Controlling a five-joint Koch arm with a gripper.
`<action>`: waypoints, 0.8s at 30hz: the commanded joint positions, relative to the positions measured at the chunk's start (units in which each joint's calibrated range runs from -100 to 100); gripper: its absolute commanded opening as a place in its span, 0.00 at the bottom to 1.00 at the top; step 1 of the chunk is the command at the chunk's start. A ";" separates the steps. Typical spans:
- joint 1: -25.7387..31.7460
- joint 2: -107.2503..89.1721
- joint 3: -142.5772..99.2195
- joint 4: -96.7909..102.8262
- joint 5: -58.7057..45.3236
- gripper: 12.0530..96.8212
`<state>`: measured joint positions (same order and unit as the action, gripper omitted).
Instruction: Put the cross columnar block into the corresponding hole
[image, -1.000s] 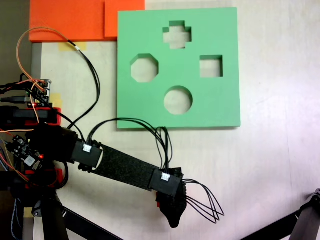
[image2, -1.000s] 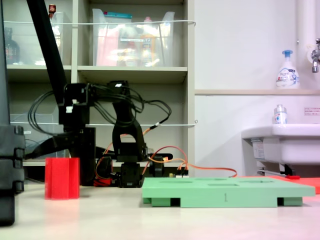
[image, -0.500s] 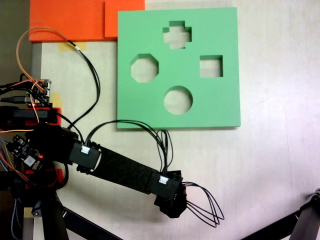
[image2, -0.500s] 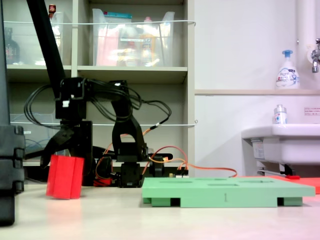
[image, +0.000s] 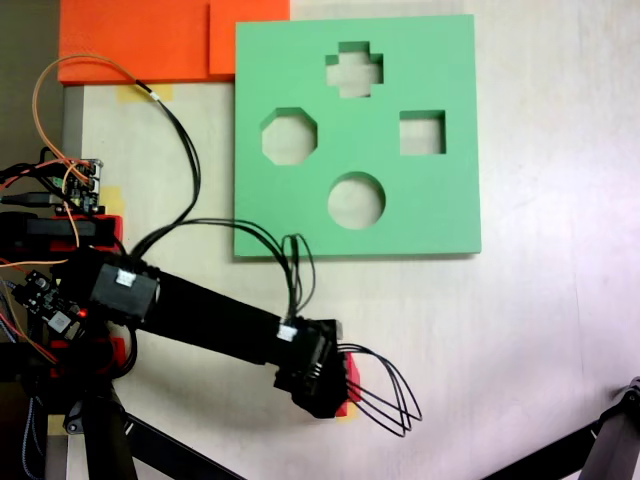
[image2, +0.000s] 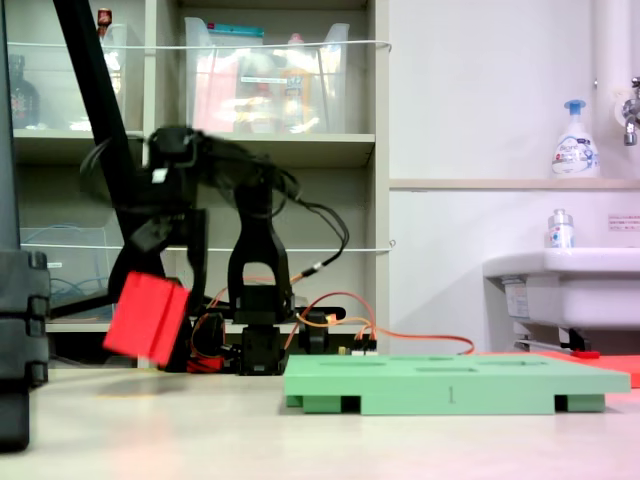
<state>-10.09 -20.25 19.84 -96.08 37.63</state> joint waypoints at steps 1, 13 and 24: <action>1.17 -9.78 1.49 -3.92 1.47 0.23; 18.22 -17.18 6.28 -3.92 19.78 0.21; 34.04 18.85 40.58 -3.92 33.41 0.21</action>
<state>22.05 -4.92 53.94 -99.12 69.08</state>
